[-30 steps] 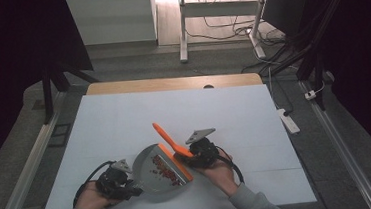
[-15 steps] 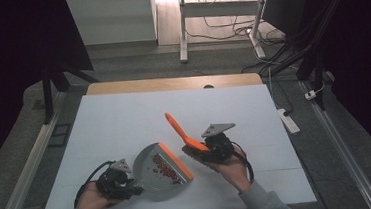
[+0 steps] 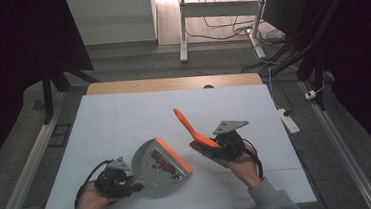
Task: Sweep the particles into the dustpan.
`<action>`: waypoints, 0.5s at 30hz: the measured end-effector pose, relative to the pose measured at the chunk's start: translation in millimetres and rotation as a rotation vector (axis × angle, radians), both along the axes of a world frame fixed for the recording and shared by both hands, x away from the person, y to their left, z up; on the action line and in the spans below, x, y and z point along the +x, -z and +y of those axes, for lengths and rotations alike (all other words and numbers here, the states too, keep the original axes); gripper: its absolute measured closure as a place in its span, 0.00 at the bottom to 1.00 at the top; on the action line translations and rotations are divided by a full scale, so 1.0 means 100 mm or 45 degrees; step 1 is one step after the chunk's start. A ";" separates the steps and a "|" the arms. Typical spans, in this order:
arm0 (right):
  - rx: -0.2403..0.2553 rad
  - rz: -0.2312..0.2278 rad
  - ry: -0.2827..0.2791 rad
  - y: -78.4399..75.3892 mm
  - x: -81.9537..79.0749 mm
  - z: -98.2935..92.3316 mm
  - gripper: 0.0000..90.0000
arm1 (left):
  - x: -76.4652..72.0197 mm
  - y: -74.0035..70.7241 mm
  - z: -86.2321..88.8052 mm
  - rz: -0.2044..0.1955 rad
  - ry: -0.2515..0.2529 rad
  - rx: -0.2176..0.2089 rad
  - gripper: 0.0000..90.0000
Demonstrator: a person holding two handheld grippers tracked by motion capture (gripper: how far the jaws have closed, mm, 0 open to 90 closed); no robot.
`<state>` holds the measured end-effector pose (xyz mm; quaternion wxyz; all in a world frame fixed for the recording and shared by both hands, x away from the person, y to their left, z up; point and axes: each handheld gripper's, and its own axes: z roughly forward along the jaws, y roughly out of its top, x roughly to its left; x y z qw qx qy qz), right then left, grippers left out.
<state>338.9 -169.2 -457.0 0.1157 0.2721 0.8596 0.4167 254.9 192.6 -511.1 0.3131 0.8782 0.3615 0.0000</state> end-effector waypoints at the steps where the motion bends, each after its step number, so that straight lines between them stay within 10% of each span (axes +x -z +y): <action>1: 0.001 -0.002 -0.004 0.00 0.00 -0.01 0.79 | 0.00 0.00 0.00 -0.003 -0.007 -0.006 0.69; 15: 0.040 -0.056 -0.029 -0.11 -0.01 -0.18 0.79 | -0.03 -0.05 0.06 -0.043 -0.106 -0.057 0.69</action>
